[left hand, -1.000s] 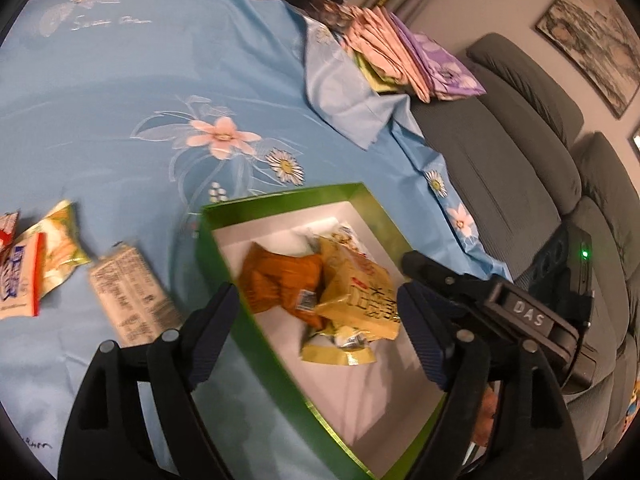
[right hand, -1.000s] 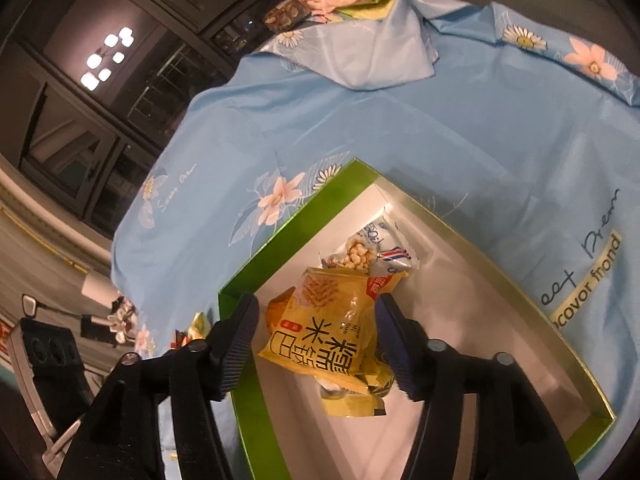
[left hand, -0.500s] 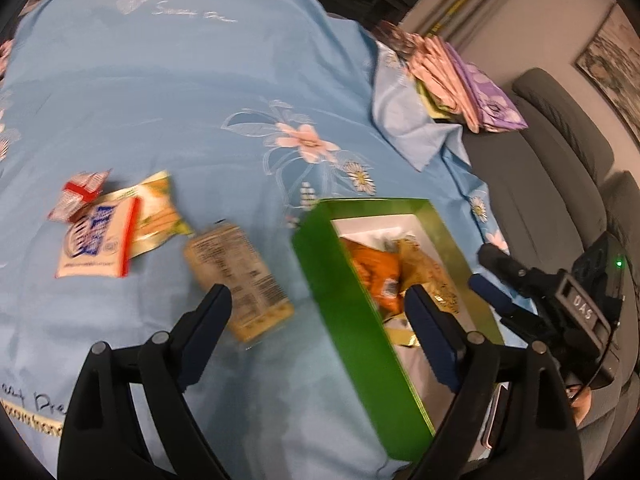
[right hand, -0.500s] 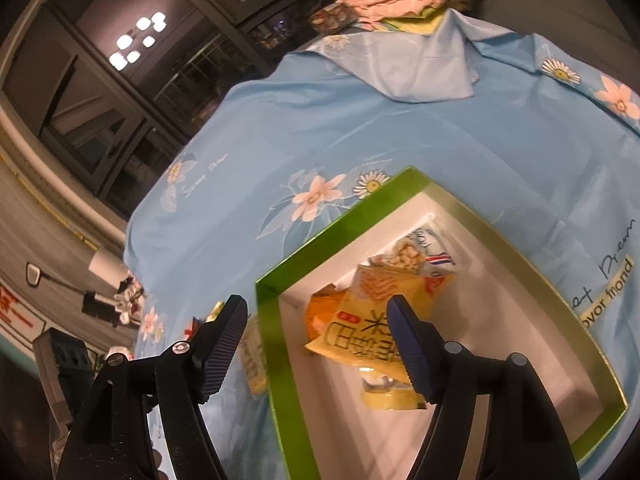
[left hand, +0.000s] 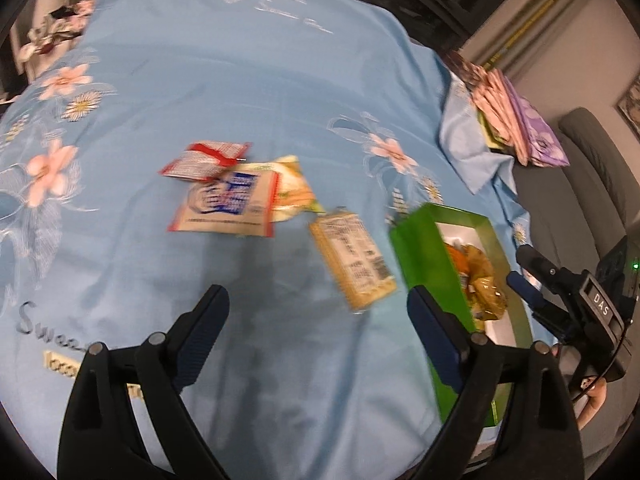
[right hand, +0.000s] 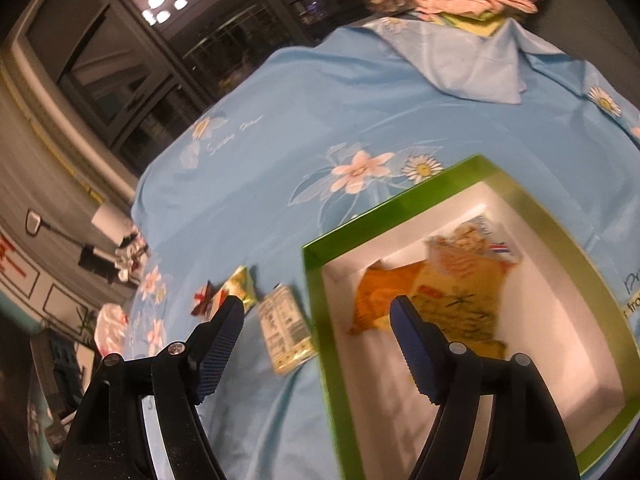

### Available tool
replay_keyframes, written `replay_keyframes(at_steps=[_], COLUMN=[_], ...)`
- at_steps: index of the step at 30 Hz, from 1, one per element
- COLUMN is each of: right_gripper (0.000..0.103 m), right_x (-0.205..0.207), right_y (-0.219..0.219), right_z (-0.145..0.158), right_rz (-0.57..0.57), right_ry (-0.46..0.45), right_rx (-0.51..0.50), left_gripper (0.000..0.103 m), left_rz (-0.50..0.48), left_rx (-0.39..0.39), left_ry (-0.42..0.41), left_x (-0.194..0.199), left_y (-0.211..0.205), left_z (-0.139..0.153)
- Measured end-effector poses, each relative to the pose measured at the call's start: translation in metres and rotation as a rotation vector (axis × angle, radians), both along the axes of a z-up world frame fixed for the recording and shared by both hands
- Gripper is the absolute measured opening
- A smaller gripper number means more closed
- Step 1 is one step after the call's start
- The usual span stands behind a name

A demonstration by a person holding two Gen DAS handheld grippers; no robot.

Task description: Organize snacks

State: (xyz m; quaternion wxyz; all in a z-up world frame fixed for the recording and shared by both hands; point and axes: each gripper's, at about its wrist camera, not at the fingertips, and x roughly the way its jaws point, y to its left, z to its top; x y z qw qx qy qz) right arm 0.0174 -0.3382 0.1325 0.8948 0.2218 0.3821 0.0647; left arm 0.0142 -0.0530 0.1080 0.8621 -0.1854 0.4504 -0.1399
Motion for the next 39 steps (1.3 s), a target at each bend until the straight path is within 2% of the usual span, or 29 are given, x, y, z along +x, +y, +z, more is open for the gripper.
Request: replay_keyframes(at_steps=[3,7,20,27,32,35,39], right_gripper=[0.077,0.082,0.083,0.083,0.083,0.083,0.083], right_x=[0.004,0.009,0.032,0.063,0.083,0.091,0.098], right_y=[0.016,0.035,0.105,0.136,0.139,0.145,0.153], right_z=[-0.001,-0.004,-0.019,-0.039,-0.058,-0.066,-0.072], right_rz=[0.029,0.063,0.107,0.094,0.056,0.045,0.054], right_ry=[0.020,0.044,0.130,0.213,0.279,0.285,0.286], right_rx=[-0.023,-0.050,-0.179,-0.342,-0.421,-0.530,-0.598], left_gripper=[0.100,0.100,0.102,0.102,0.102,0.102,0.102], left_rz=[0.039,0.086,0.215,0.247,0.261,0.262,0.260], left_rx=[-0.009,-0.011,0.022,0.027,0.049,0.053,0.049], left_ry=[-0.002,0.019,0.050,0.066,0.076,0.083,0.092], left_x=[-0.007,-0.012,-0.022,-0.023,-0.021,-0.019,-0.018], left_y=[0.017,0.038,0.083,0.097,0.102,0.103,0.105], left_z=[-0.002,-0.007,-0.018,-0.026,-0.032,-0.035,-0.040])
